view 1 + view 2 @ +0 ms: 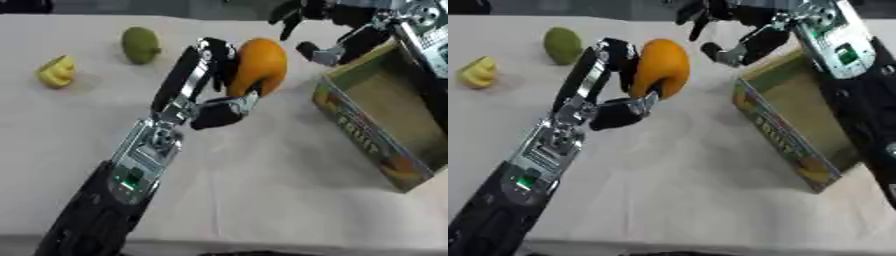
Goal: Pick up the objects with one hand, pass them to the other hand, and then place them into the box on the other side of the table.
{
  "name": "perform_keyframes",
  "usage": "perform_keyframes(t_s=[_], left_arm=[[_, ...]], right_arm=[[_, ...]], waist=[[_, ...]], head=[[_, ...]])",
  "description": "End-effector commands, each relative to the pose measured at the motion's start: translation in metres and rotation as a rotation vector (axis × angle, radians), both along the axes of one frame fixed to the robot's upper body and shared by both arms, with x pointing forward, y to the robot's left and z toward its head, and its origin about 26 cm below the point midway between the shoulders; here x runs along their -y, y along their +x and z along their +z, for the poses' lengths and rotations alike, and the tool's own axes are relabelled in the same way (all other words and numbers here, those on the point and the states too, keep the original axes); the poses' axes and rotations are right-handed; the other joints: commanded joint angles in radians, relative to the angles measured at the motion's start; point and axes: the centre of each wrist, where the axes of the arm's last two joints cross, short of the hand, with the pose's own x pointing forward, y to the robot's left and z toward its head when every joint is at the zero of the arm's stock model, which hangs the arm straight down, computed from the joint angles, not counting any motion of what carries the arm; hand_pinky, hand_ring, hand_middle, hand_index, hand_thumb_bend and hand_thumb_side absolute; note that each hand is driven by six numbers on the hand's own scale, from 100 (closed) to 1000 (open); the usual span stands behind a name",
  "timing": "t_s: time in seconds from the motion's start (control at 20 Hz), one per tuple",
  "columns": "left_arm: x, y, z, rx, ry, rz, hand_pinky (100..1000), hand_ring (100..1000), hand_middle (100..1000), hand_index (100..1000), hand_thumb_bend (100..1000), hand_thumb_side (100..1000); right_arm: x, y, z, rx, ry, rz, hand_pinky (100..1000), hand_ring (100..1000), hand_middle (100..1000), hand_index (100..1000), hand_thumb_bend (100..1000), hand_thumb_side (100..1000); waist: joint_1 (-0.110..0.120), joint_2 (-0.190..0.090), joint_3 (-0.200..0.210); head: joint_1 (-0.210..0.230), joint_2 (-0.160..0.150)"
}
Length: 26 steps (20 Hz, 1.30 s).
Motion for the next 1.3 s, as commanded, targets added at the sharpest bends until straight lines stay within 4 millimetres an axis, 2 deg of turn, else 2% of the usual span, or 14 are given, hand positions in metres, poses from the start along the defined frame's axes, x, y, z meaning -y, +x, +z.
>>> perform_keyframes(t_s=[0.05,0.25,0.7,1.0,1.3], left_arm=[[0.007,0.0,0.01,0.035,-0.016,-0.017,284,338,333,420,100,145],[0.012,-0.001,0.013,0.051,-0.022,-0.032,285,339,334,420,100,143],[0.014,0.002,0.015,0.065,-0.026,-0.013,283,339,335,420,100,134],[0.014,0.009,0.008,0.057,-0.009,0.015,281,339,336,421,100,136],[0.009,0.018,-0.007,0.028,0.011,0.062,279,339,337,422,100,141]], right_arm=[[0.003,-0.002,0.014,0.111,-0.11,0.067,967,778,881,942,127,102],[0.003,0.002,0.005,0.13,-0.147,0.068,972,788,885,947,138,124],[0.001,0.007,-0.009,0.124,-0.19,0.086,975,790,884,947,100,125],[0.005,0.005,-0.001,0.133,-0.188,0.085,975,792,883,949,100,142],[0.015,-0.001,0.02,0.171,-0.171,0.078,975,794,886,952,105,155]], waist=[[-0.015,-0.006,0.001],[-0.017,-0.006,0.003],[-0.019,-0.003,0.006],[-0.024,-0.003,0.003],[-0.026,-0.003,-0.003]], head=[[-0.003,-0.002],[-0.004,-0.002],[-0.004,-0.002],[0.002,-0.002],[0.008,-0.002]])
